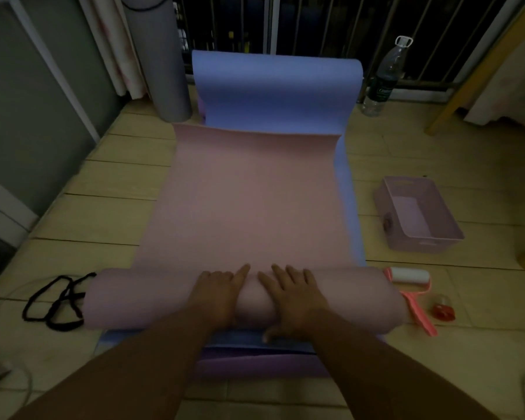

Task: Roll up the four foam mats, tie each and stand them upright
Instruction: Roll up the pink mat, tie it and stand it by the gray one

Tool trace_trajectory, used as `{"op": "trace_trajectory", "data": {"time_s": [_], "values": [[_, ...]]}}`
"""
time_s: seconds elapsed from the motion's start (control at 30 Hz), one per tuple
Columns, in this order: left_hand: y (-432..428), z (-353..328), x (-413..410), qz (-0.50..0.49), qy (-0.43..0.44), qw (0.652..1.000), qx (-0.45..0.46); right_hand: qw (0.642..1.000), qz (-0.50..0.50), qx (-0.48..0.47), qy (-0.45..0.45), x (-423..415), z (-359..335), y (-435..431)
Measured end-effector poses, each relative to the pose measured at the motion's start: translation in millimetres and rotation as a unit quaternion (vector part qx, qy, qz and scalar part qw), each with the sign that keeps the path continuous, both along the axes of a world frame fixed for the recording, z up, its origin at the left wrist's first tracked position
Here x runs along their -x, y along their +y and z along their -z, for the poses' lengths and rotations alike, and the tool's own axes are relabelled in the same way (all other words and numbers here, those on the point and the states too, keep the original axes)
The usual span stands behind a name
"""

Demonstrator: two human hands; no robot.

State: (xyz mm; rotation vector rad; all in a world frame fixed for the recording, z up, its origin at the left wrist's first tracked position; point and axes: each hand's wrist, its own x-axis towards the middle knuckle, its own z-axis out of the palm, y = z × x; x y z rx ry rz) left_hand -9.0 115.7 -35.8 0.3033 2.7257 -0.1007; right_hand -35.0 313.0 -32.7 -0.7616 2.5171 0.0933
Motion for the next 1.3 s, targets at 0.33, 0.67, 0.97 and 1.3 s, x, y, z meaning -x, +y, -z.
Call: {"op": "trace_trajectory", "data": {"time_s": [0.33,0.67,0.97,1.3], "values": [[-18,16,-14,0.059,0.16,0.982,-0.077,0.998,0.025,-0.03,-0.049,26,-14,-14],[-3,-7,21,-0.005,-0.042,0.998,-0.039,0.999,0.023,0.031,0.023,11,-3,2],[2,-11,19,-0.017,-0.069,0.997,-0.014,1.0,0.023,0.017,-0.003,23,-15,-5],[-5,3,-1,-0.001,-0.04,0.997,-0.059,1.0,0.016,-0.016,0.016,12,-1,-1]]}}
